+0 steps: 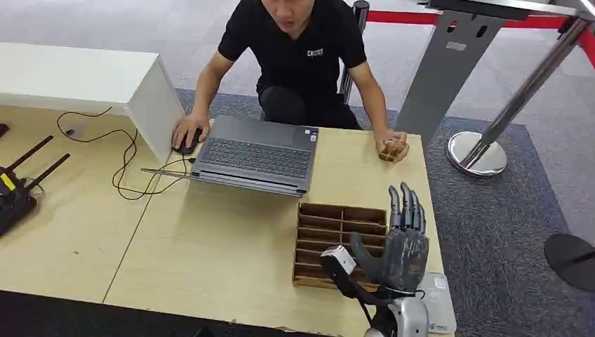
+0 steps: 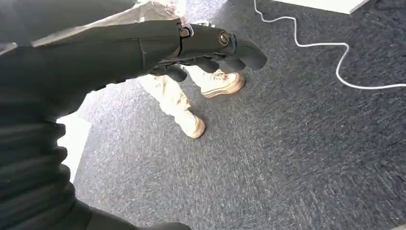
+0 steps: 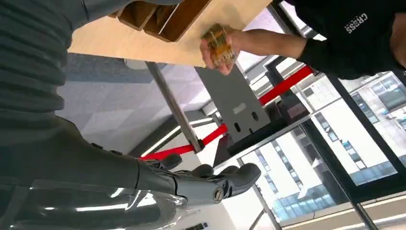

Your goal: Pass the card to the sensor for recognition and then transmit it.

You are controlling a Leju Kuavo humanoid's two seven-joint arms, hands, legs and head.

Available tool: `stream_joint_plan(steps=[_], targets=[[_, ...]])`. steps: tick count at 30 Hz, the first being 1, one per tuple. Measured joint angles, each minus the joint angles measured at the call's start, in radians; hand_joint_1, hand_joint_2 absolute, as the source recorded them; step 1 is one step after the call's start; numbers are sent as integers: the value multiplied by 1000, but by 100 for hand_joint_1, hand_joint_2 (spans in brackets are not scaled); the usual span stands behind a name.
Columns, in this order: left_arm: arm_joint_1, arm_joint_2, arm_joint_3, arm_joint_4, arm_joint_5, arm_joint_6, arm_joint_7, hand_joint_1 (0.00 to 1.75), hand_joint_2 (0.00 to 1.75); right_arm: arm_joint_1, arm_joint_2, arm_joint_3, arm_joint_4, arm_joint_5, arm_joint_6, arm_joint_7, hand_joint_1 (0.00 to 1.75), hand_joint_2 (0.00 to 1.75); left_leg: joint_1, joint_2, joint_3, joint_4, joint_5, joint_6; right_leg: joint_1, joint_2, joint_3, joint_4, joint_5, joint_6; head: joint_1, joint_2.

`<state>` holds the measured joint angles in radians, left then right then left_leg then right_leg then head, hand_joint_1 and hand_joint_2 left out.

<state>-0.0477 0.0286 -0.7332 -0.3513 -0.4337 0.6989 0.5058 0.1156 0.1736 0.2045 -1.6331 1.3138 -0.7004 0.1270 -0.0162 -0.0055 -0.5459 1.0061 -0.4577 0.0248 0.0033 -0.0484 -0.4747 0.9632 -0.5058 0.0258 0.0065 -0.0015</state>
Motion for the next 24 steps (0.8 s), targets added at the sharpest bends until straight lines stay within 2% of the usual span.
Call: stream_joint_plan(steps=[17,24], targets=[[1,1,2,0,-15,0,-13,0,175,-14,-58,39,-5,16,0,40,0,175,0,0,0,0,0,0,0,0,0,0,0,0,0,0],[1,1,3,0,-18,0,-23,0,175,-29,-94,87,6,31,0,114,0,175,0,0,0,0,0,0,0,0,0,0,0,0,0,0]])
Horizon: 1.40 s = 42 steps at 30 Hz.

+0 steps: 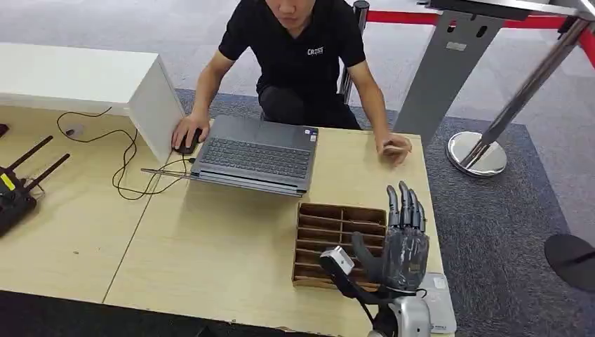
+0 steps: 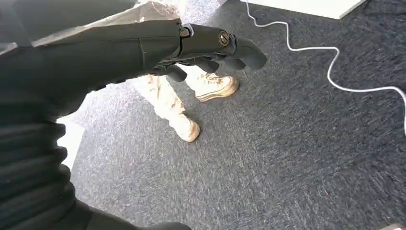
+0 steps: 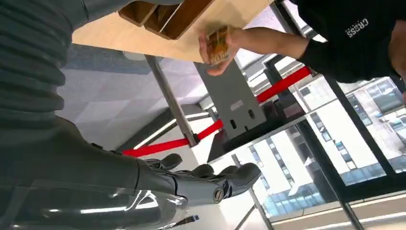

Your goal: Pass the card to the sensor for recognition and then transmit it.

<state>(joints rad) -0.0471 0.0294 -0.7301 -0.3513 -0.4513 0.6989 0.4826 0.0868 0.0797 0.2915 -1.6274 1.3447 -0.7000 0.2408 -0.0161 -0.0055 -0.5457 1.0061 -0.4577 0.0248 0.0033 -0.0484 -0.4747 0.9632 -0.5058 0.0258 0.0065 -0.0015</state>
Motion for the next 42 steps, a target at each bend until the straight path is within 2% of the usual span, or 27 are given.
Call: stream_joint_plan(steps=[11,32,42], targets=[[0,0,2,0,-7,0,-6,0,175,-17,-53,70,11,4,0,80,0,175,0,0,0,0,0,0,0,0,0,0,0,0,0,0],[1,0,3,0,-12,0,-16,0,175,-42,-85,125,47,8,0,81,0,175,0,0,0,0,0,0,0,0,0,0,0,0,0,0],[0,0,3,1,-11,0,-26,0,175,-65,-90,132,77,20,0,109,0,175,0,0,0,0,0,0,0,0,0,0,0,0,0,0]])
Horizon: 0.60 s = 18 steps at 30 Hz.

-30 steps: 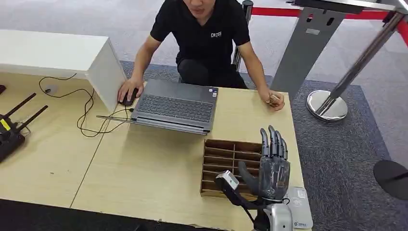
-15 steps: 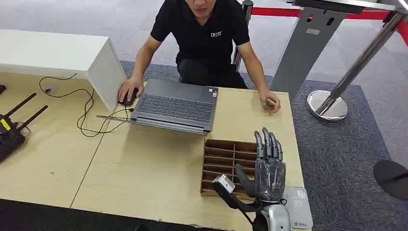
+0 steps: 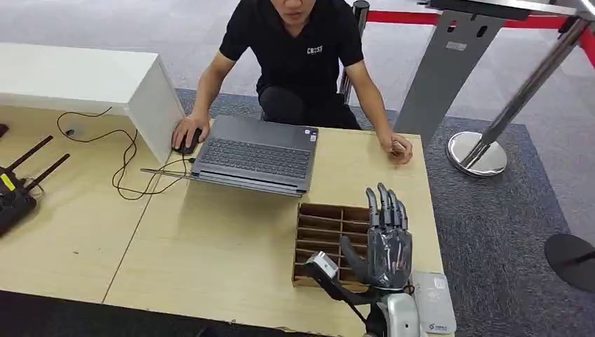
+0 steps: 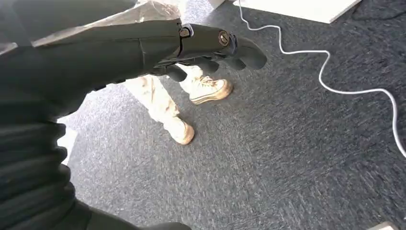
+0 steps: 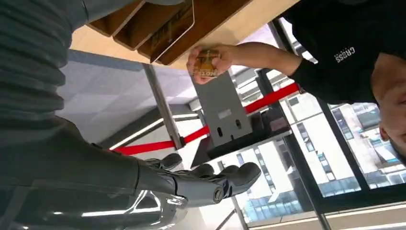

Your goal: Pass the card to the sensor for recognition and then transmit it.

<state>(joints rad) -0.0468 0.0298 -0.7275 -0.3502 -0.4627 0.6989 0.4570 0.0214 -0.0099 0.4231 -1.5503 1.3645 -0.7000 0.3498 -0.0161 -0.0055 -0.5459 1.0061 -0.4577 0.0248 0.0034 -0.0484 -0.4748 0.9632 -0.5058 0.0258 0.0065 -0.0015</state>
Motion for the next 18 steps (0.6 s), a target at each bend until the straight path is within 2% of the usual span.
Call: stream_joint_plan(steps=[18], targets=[[1,1,7,0,-1,0,-1,0,175,-5,-14,15,39,-1,0,32,0,175,0,0,0,0,0,0,0,0,0,0,0,0,0,0]])
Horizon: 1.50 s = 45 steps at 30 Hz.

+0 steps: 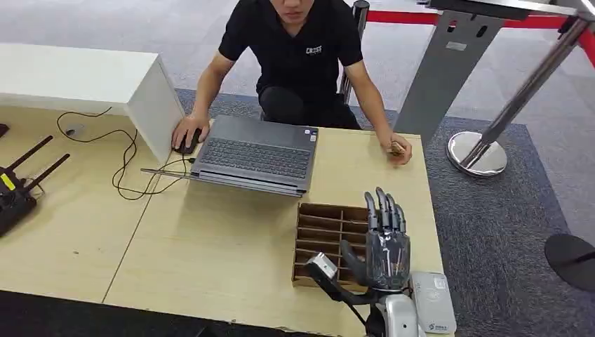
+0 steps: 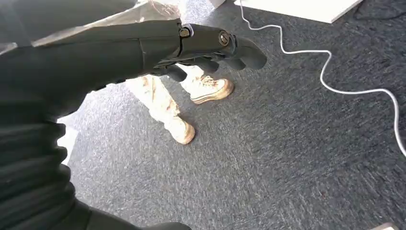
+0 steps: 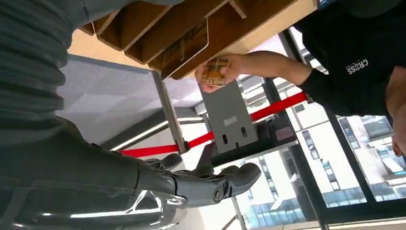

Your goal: Pass the card to the sensor for recognition and then transmit it.

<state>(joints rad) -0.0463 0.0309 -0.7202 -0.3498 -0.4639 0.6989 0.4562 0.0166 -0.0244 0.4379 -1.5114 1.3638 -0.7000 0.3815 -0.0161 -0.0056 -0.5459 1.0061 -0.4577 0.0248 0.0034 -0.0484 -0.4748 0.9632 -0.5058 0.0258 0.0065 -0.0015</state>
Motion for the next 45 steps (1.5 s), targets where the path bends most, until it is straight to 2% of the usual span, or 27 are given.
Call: stream_joint_plan(steps=[14,45], targets=[[1,0,14,0,-8,0,-12,0,175,-24,-26,12,1,39,0,96,0,175,0,0,0,0,0,0,0,0,0,0,0,0,0,0],[2,0,16,1,-14,0,-10,0,175,-32,-35,29,10,17,0,93,0,175,0,0,0,0,0,0,0,0,0,0,0,0,0,0]])
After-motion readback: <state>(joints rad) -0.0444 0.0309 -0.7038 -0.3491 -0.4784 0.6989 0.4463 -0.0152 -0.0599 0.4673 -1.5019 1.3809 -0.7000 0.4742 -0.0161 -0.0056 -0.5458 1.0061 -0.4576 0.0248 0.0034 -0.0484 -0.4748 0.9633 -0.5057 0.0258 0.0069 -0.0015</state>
